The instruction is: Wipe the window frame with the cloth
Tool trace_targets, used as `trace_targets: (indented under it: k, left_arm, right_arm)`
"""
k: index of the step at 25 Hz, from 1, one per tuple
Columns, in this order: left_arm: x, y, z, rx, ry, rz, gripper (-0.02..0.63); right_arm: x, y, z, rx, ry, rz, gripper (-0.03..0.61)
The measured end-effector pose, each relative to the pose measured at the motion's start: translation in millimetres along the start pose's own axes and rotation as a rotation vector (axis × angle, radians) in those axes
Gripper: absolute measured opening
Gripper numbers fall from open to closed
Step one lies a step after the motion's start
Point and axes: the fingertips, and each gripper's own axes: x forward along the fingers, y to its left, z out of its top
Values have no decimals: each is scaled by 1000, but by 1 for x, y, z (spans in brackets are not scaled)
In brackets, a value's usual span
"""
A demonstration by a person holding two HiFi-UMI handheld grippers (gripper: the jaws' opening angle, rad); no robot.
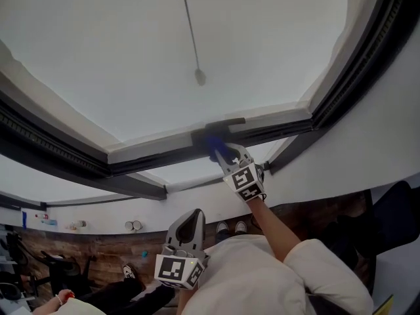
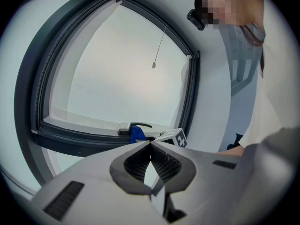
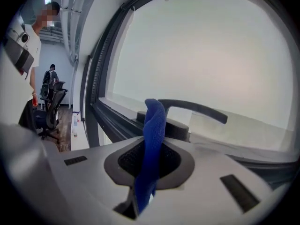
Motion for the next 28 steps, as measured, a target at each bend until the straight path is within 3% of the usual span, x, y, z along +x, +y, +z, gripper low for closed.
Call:
trace_targets:
  k: [10, 28]
  left_arm:
    - [7, -6, 2, 11, -2, -32, 8]
    - [30, -19, 3, 22, 7, -103, 8]
  right_arm:
    - [-3, -6, 1, -39, 17, -12, 44]
    - [-26, -49, -19, 0, 38, -85, 44]
